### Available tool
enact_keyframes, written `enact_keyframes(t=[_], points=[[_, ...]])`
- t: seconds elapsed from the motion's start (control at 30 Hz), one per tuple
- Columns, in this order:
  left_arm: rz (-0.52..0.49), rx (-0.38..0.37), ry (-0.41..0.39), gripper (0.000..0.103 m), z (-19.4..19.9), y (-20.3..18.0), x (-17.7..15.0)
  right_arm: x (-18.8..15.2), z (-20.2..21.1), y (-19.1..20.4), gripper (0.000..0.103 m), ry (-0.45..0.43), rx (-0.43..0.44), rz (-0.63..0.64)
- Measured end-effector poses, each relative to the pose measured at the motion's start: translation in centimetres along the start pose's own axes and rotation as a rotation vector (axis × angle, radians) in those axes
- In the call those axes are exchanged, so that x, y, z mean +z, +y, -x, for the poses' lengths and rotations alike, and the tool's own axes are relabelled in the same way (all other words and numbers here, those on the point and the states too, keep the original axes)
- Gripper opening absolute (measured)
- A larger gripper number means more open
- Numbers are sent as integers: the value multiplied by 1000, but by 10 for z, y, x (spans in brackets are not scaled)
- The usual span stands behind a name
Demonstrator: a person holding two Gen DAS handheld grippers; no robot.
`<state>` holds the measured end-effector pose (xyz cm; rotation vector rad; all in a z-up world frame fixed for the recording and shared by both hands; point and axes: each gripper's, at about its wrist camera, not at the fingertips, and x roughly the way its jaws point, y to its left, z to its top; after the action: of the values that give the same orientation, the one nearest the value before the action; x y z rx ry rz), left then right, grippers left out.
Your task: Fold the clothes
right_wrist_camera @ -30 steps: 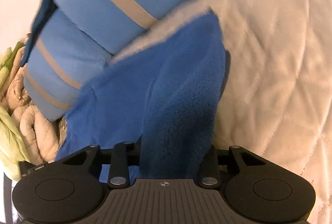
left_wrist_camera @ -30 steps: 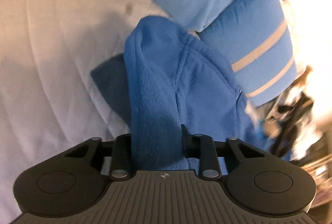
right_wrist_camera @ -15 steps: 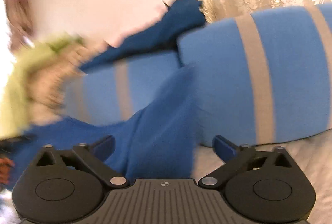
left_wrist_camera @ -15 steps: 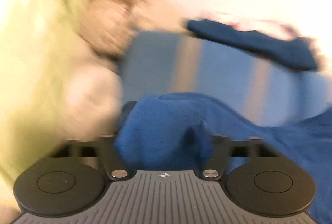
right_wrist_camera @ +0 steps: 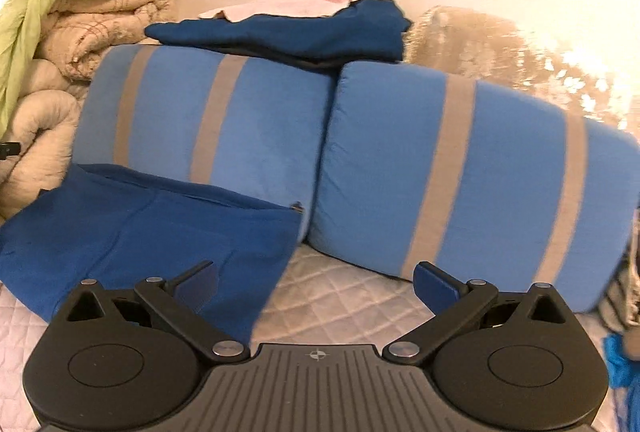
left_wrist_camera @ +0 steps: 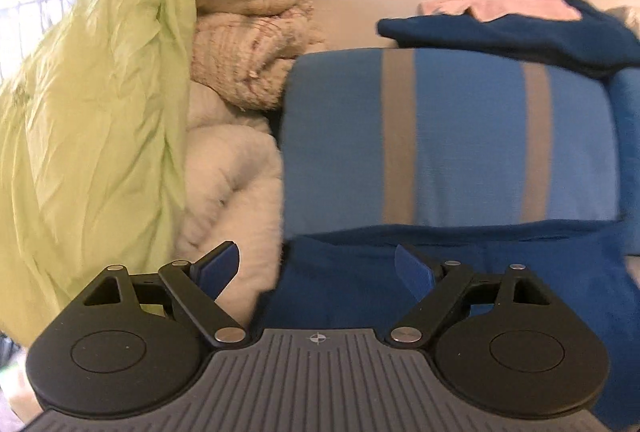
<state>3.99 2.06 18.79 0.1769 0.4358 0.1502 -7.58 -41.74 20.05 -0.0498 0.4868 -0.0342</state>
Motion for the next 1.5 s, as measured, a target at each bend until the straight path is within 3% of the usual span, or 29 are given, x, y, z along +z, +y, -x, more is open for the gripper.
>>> enact_keyframes(t=[0.3,0.67,1.0,1.07,1.17,1.5], points=[[2,-77,53,86,31,-11,-24,-35,43,-37,103,15,-117,20],[-74,-243,217,86,39,-45,-124,-159,41,-115,103,221,-298,-49],[-37,-212,331,86,13,-41,-188,-256,31,-164,103,374,-406,-156],[-19,-208,372,89,4,-37,-201,-268,32,-172,103,360,-397,-224],[43,-221,339,103,2,-28,-215,-284,37,-181,103,318,-371,-331],[45,-207,258,103,5,-33,-224,-286,31,-182,103,248,-370,-337]])
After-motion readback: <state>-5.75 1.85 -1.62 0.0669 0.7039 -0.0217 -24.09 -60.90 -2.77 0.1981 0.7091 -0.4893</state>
